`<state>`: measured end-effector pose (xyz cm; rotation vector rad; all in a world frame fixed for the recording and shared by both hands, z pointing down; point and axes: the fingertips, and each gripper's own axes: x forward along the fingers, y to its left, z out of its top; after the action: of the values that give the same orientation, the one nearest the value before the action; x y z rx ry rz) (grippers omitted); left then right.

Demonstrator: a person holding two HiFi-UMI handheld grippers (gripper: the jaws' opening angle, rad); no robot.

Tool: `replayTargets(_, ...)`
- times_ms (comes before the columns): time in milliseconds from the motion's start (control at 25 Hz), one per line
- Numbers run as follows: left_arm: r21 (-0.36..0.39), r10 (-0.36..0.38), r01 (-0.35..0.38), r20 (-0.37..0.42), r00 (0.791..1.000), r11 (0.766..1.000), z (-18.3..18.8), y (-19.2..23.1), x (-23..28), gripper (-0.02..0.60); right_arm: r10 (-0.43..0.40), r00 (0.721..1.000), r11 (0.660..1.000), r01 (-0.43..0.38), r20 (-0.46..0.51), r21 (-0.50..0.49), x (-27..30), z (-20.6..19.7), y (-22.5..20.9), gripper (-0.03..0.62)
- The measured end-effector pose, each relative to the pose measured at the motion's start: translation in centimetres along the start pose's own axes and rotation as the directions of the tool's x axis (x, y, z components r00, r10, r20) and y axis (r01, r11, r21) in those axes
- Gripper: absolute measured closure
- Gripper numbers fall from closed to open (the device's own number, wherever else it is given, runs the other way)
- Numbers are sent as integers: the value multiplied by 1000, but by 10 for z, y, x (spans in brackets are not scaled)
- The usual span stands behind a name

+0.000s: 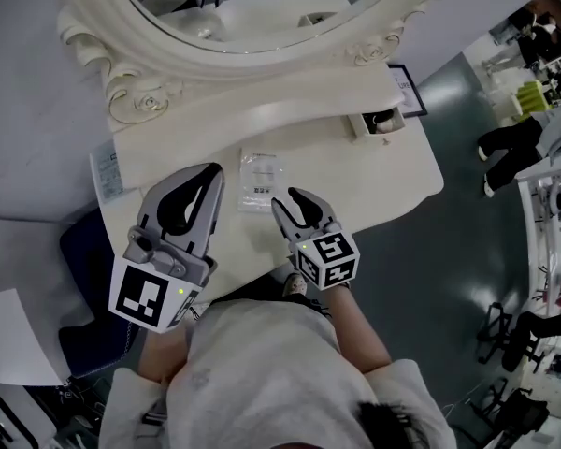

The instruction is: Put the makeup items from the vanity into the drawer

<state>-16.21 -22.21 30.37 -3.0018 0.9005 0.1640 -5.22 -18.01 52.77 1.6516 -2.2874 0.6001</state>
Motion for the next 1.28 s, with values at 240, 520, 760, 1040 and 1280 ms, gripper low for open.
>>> replayTargets(240, -19, -12, 11, -17, 1000, 1000, -11, 8, 3, 566, -96, 987, 989, 109, -125, 104, 20, -45, -14, 380)
replayTargets(520, -26, -9, 9, -27, 1000, 1000, -19, 19, 5, 566, -183, 952, 978, 202, -243, 56, 45, -79, -24, 330)
replayTargets(760, -31, -1, 0, -35, 999, 1000, -21, 27, 5, 566, -234, 920, 971, 237, -314, -32, 53, -87, -23, 330)
replayTargets(1040, -37, -7, 6, -35, 999, 999, -22, 28, 9, 566, -228, 919, 973, 210, -322, -91, 56, -80, -12, 399)
replayTargets(1280, -35, -9, 8, -27, 1000, 999, -21, 25, 9, 566, -240, 916, 969, 206, -320, -136, 52, -84, -17, 576)
